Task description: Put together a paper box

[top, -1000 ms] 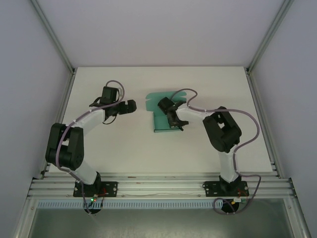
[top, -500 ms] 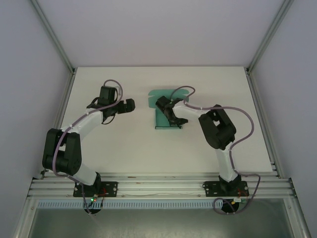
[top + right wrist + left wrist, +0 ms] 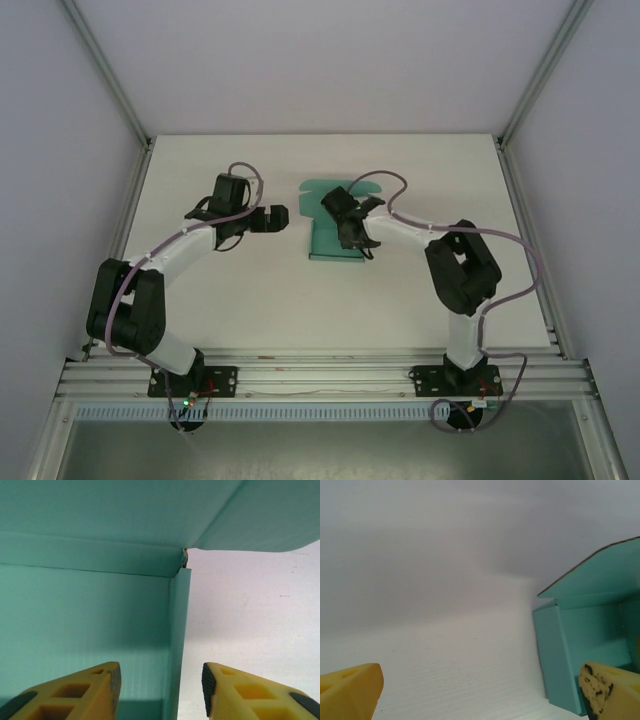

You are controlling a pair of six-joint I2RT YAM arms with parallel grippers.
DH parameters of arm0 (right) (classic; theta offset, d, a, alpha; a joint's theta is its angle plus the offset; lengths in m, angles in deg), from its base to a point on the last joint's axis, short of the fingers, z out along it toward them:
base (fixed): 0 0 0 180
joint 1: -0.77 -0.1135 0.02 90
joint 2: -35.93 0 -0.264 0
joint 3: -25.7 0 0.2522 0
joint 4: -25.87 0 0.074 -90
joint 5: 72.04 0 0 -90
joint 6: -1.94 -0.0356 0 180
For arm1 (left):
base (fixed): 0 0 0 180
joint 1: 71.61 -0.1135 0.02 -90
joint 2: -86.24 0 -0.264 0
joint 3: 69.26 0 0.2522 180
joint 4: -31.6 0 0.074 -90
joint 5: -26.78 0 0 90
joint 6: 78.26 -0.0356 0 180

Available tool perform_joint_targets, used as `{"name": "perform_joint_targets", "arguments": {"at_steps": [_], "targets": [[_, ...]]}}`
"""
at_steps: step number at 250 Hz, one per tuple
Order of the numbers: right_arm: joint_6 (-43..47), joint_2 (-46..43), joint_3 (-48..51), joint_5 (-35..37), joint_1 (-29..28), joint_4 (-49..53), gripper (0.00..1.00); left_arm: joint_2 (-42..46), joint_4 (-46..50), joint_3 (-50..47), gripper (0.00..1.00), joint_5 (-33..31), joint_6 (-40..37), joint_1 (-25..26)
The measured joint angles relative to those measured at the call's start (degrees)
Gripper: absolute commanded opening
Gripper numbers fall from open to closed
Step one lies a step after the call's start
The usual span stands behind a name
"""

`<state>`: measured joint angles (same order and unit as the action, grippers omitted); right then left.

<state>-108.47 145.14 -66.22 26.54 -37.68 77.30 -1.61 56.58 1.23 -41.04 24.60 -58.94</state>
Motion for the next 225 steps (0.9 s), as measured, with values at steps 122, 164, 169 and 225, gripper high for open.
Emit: {"name": "perform_joint_targets", "arguments": {"at_steps": [122,164,169,225], "targets": [[21.2,-19.5,10.5,-7.3,7.3,-14.4,1.00,-7.4,5.2,16.2,1.00,14.8,-15.9,0.4],[34.8,-20.0,9.2,-22.3,16.7,-17.5,0.99,-15.7,13.2,27.0,1.00,19.2,-25.7,0.9],[36.5,-19.7,8.6,-24.2,17.6,-17.1,0.98,-16.6,14.3,28.2,1.00,19.7,-26.8,0.9],[50.6,-8.7,-5.2,-36.0,19.9,-8.8,0.81,-26.2,26.6,40.4,0.89,22.3,-38.8,1.2]]}}
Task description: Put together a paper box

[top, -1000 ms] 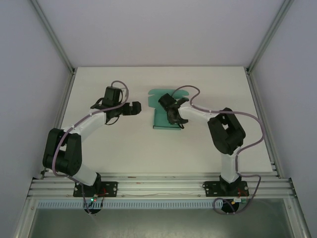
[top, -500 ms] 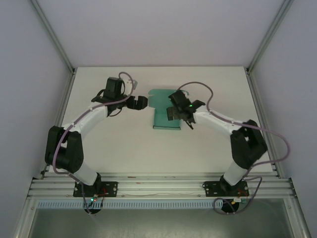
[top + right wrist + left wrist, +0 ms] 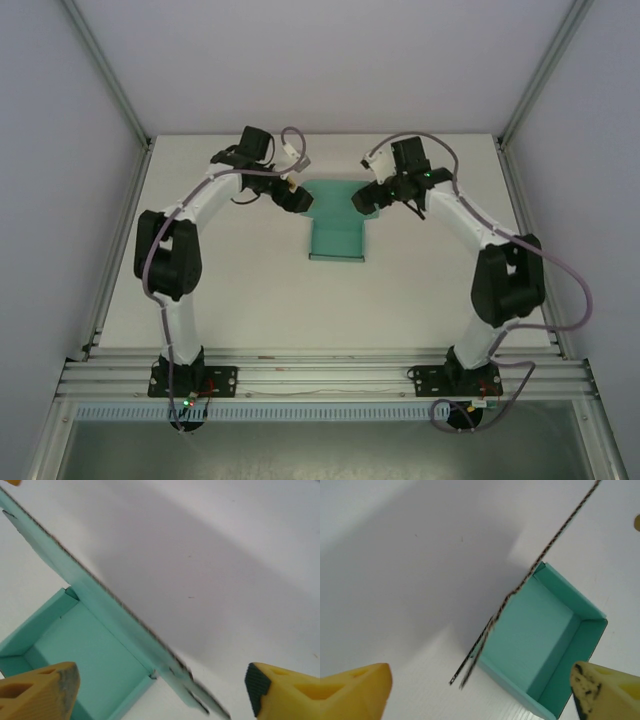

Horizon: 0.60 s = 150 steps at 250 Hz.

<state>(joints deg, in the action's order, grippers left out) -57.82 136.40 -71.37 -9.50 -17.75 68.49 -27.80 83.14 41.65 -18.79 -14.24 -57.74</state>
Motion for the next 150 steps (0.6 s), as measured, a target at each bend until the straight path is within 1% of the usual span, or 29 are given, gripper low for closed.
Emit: {"name": "perform_joint_targets", "arguments": {"at_steps": [15,30,36,49,68,83,95,103,109,127,150], "targets": [[2.1,2.9,-3.2,-1.1,0.1,2.4,0.74,-2.3,2.4,3.0,0.88,0.0,-1.9,0.2],[3.5,5.1,-5.4,-2.0,0.5,4.8,0.68,-4.4,4.9,6.2,0.83,0.0,-3.6,0.4],[3.8,5.9,-6.0,-2.3,0.7,5.7,0.63,-5.2,5.9,7.4,0.79,0.1,-4.3,0.5],[5.2,6.9,-6.8,-2.6,1.0,7.5,0.55,-6.8,8.1,9.9,0.70,0.2,-5.4,0.7],[6.0,7.8,-7.4,-2.9,1.4,9.5,0.52,-8.1,10.1,11.9,0.52,0.2,-7.6,1.0],[6.5,8.0,-7.5,-2.8,1.6,10.5,0.48,-8.2,11.5,12.1,0.41,0.2,-8.4,1.4],[6.8,8.0,-7.5,-2.6,1.6,11.3,0.40,-8.2,12.4,12.2,0.31,0.1,-9.3,1.6],[6.9,8.0,-7.5,-2.4,1.6,11.6,0.37,-8.2,12.7,12.3,0.26,0.0,-9.6,1.8],[7.0,8.0,-7.5,-2.1,1.6,11.9,0.32,-8.2,12.9,12.3,0.22,-0.1,-9.8,1.9],[7.3,8.0,-7.6,-1.7,1.9,12.7,0.22,-8.2,13.4,12.3,0.18,-0.3,-10.1,1.9],[7.8,8.0,-7.8,-1.7,1.9,13.6,0.09,-8.2,13.4,12.3,0.04,-0.3,-9.6,1.9]]}}
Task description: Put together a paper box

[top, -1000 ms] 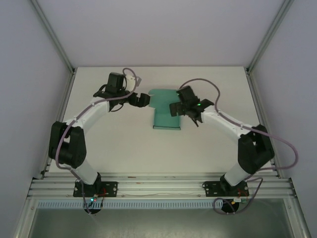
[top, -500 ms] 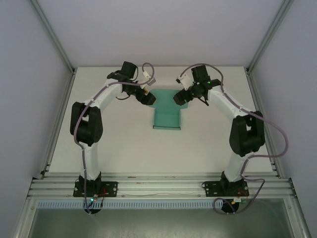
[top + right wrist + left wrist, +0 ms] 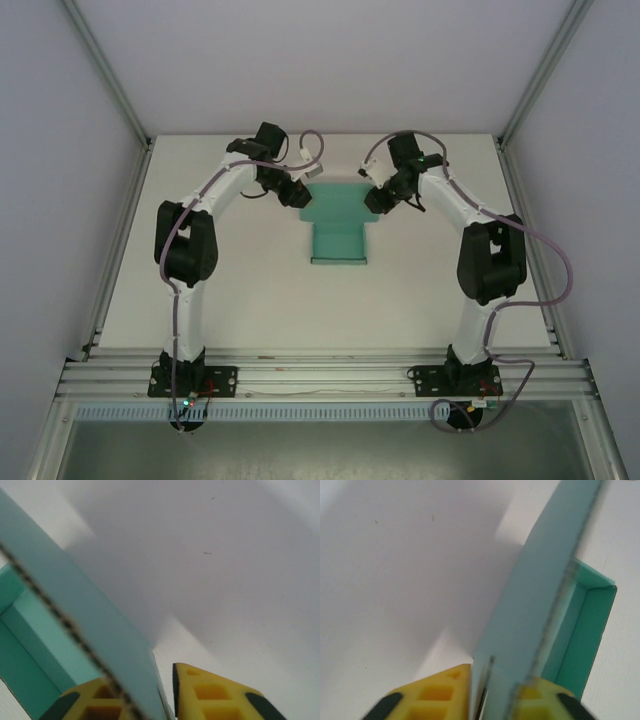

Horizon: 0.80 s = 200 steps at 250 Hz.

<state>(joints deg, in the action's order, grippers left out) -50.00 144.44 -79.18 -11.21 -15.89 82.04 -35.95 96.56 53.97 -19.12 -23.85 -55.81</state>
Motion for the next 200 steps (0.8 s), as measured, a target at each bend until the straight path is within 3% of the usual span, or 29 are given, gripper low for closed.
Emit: {"name": "perform_joint_targets", "arguments": {"at_steps": [23,63,118,200], "targets": [[-0.1,0.0,-0.8,0.0,-0.2,1.1,0.01,0.0,-0.9,0.0,0.00,-0.9,1.4,0.3],[-4.2,0.0,-1.4,1.2,-0.3,0.9,0.00,2.0,-6.9,-3.2,0.00,-5.0,7.5,1.2],[-23.2,-1.3,1.1,11.2,-2.7,-7.2,0.00,7.5,-18.8,-11.4,0.00,-14.6,25.0,4.6],[-49.7,-3.2,7.4,29.7,-11.4,-19.6,0.00,10.2,-33.4,-19.2,0.00,-27.4,49.2,7.0]]}}
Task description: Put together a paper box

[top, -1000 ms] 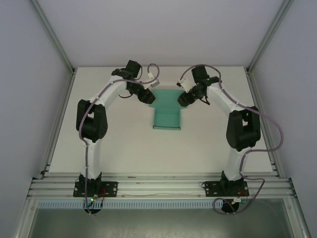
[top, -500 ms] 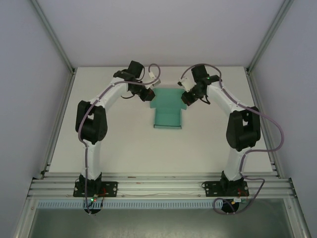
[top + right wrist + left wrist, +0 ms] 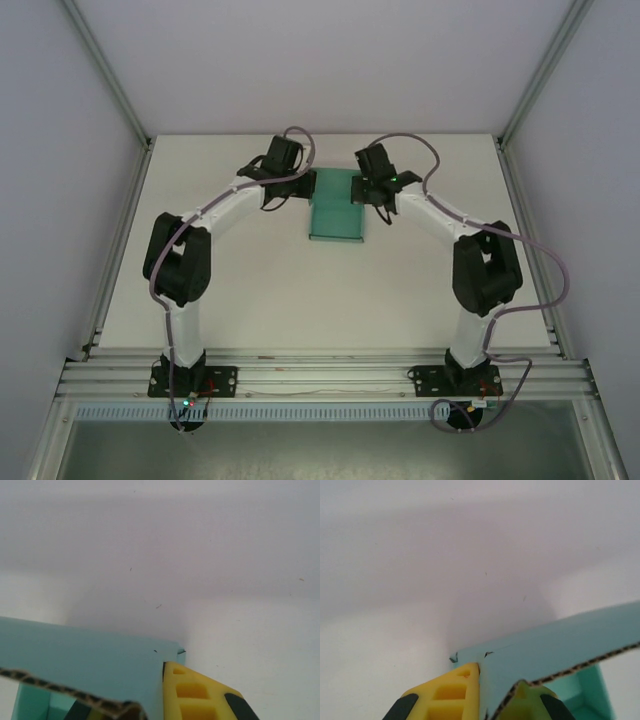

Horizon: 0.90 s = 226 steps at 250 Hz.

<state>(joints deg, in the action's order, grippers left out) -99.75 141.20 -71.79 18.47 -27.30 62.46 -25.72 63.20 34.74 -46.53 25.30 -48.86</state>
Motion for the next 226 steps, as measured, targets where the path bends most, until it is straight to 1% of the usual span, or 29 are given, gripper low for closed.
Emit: {"name": "perform_joint_targets", "arguments": {"at_steps": [59,88,119,153,198,208,226], "targets": [[-11.9,0.0,3.6,8.0,-2.3,-8.3,0.00,0.0,-7.3,-2.8,0.00,-2.7,10.4,0.8],[-14.8,0.6,5.5,11.0,-3.2,-12.1,0.00,0.0,-11.1,-5.6,0.00,-4.3,13.2,1.6],[-14.9,2.6,5.6,14.1,-4.0,-14.1,0.00,0.1,-16.5,-9.5,0.00,-6.3,14.8,2.1],[-14.7,3.4,7.2,16.7,-4.9,-17.7,0.00,1.0,-22.8,-14.1,0.00,-6.9,16.5,2.3],[-12.6,3.3,11.8,18.5,-5.3,-24.4,0.00,1.6,-26.7,-17.4,0.00,-7.8,16.3,3.2],[-11.1,3.2,13.7,18.5,-5.5,-26.9,0.00,2.1,-26.9,-18.4,0.05,-8.1,16.1,3.4],[-8.7,2.7,17.8,19.2,-6.4,-31.7,0.00,3.3,-28.0,-21.7,0.06,-8.2,15.5,3.9]]}}
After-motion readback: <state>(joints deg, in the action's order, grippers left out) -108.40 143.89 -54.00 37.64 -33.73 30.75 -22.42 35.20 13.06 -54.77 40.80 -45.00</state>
